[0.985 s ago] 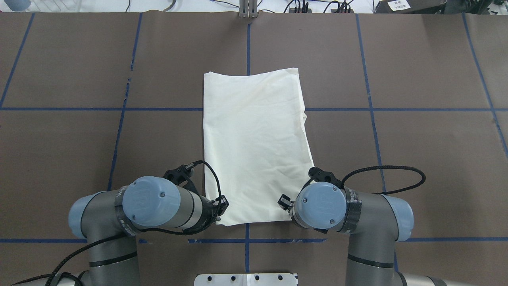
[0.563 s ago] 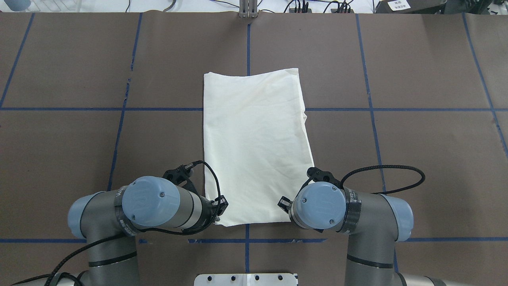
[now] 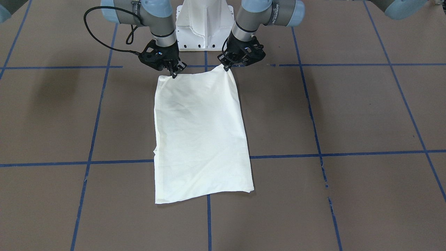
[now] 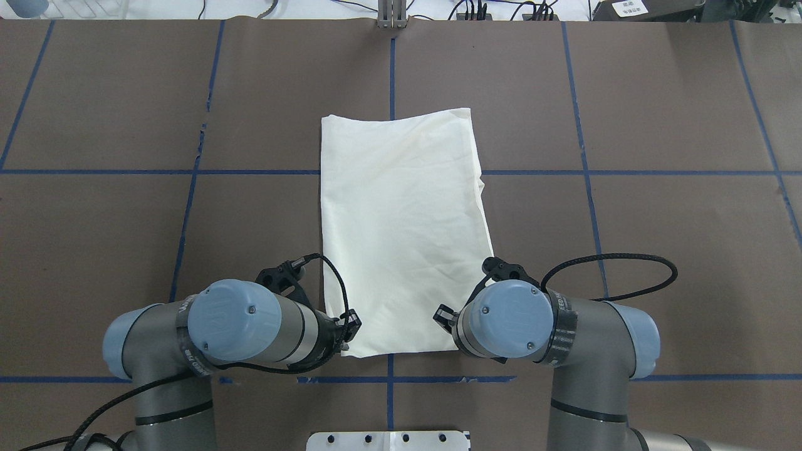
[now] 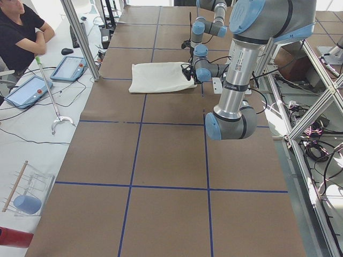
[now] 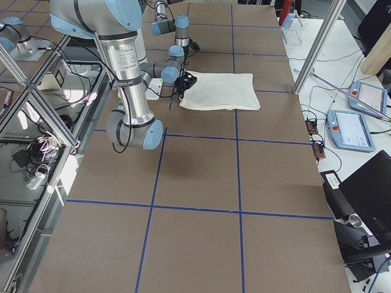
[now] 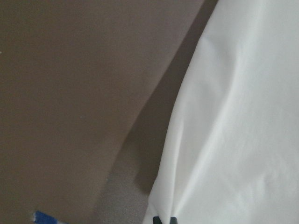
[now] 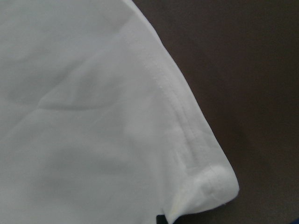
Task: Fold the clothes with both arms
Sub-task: 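Lift the near edge and fold it toward the far edge with both grippers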
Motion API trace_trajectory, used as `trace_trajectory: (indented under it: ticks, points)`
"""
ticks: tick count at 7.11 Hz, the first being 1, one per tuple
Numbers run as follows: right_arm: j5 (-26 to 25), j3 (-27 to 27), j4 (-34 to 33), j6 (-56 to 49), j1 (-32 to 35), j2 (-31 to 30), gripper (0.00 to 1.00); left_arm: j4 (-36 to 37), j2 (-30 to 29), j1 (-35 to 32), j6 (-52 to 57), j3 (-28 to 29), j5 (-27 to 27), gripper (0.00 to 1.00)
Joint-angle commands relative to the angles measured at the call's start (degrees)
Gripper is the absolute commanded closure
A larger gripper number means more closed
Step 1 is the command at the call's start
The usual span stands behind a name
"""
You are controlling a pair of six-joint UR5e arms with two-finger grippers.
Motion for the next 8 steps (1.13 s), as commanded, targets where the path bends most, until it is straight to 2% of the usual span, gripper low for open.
trace_trajectory:
  ticks: [1, 2, 4, 5, 6, 7, 8]
  points:
    - [0.08, 5.91, -0.03, 0.00, -3.44, -3.46, 1.00, 0.10, 3.87, 5.75, -0.67, -6.56, 0.41, 1.00]
    - [0.16, 7.59, -0.03, 0.00, -4.25, -4.35, 1.00, 0.18, 5.11, 7.87, -0.77, -8.25, 0.42, 1.00]
    - [-0.18, 7.35, 0.40, -0.87, -3.30, -3.40, 1.00, 0.18, 4.34, 7.11, -0.68, -8.09, 0.15, 1.00]
    - [-0.01, 6.73, 5.02, -4.10, 0.37, -2.44, 1.00, 0.27, 3.72, 3.10, -0.33, -8.70, -0.37, 1.00]
    - [0.16, 5.60, 6.63, -6.13, 4.40, -1.90, 1.00, 2.80, 1.46, -3.55, 0.80, -8.09, -2.81, 1.00]
    - [3.12, 1.76, 6.65, -10.94, 10.71, 2.10, 1.00, 4.47, -0.48, -10.67, 6.47, -7.39, -7.80, 1.00]
    - [8.20, -4.55, 6.65, -13.68, 17.56, 7.10, 1.00, 3.97, -1.37, -17.61, 9.14, -3.90, -12.37, 1.00]
